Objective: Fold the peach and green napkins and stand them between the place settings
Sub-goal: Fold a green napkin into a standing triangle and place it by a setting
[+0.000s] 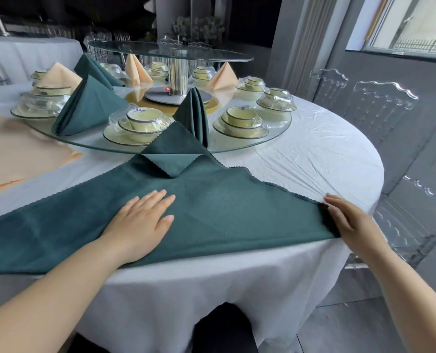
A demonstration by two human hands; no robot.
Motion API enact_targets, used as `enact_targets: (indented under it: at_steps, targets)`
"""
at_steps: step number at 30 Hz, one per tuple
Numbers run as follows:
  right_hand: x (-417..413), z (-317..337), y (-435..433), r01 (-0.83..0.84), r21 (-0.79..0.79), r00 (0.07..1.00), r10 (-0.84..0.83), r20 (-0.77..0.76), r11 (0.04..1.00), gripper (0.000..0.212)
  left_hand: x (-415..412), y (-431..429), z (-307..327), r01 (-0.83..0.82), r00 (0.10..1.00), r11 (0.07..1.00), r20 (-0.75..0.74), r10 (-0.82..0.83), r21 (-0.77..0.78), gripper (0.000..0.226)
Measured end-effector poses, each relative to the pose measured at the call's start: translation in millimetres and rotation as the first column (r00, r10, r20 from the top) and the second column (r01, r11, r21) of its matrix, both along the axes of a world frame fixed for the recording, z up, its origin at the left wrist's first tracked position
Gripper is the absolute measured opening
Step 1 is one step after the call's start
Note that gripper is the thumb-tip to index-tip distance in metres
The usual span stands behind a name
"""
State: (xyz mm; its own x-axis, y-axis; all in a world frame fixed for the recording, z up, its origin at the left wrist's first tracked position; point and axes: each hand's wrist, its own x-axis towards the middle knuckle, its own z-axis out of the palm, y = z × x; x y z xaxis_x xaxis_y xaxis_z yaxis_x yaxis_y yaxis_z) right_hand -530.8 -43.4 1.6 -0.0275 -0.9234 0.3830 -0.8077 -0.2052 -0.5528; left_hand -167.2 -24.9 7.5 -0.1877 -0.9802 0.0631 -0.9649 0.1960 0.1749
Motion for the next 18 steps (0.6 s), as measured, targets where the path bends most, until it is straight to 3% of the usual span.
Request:
enact_targets:
  at_steps: [2,3,4,6,8,9,10,14,18]
  targets:
    - [-5.3,7.7,15.8,-0.064,-0.074,0.992,0.072,0.105,0.995,0.029,2.7,2.6,1.0,0.035,0.993,0.996,-0.108,-0.043,-0.080,0.068]
    - [-9.3,9.2,23.5,-0.126,-0.094,0.988,0.133,0.077,0.988,0.034,4.5,7.1,3.0,0.057,0.979,0.989,-0.188,-0.083,-0.139,0.080]
    - [-13.3,9.7,31.2,-0.185,-0.092,0.983,0.185,-0.015,0.978,0.040,6.6,13.5,4.9,0.102,0.956,0.976,-0.251,-0.149,-0.193,0.084]
    - [-21.6,6.4,37.4,-0.236,-0.071,0.943,0.211,-0.259,0.969,0.049,13.5,29.2,5.0,0.241,0.921,0.932,-0.238,-0.307,-0.271,0.067]
    - [-31.3,-1.6,34.4,-0.185,-0.148,0.871,0.093,-0.482,0.972,0.052,18.8,43.6,3.1,0.329,0.911,0.895,-0.147,-0.384,-0.301,0.052]
    - [-32.7,-1.9,33.6,-0.152,-0.183,0.857,0.038,-0.513,0.971,0.043,20.8,48.5,1.2,0.342,0.908,0.889,-0.135,-0.396,-0.305,0.050]
    - [-32.1,-0.5,33.2,-0.120,-0.215,0.861,-0.006,-0.508,0.969,0.029,22.6,51.4,-1.1,0.343,0.904,0.879,-0.138,-0.405,-0.330,0.054]
    - [-24.7,6.5,29.7,-0.034,-0.286,0.894,-0.098,-0.437,0.958,0.028,23.6,49.4,-5.0,0.318,0.922,0.850,-0.072,-0.381,-0.419,0.070]
    - [-27.6,24.0,40.0,0.069,-0.098,0.965,-0.091,-0.247,0.993,0.036,25.7,49.4,-6.7,0.316,0.926,0.834,-0.046,-0.375,-0.452,0.071]
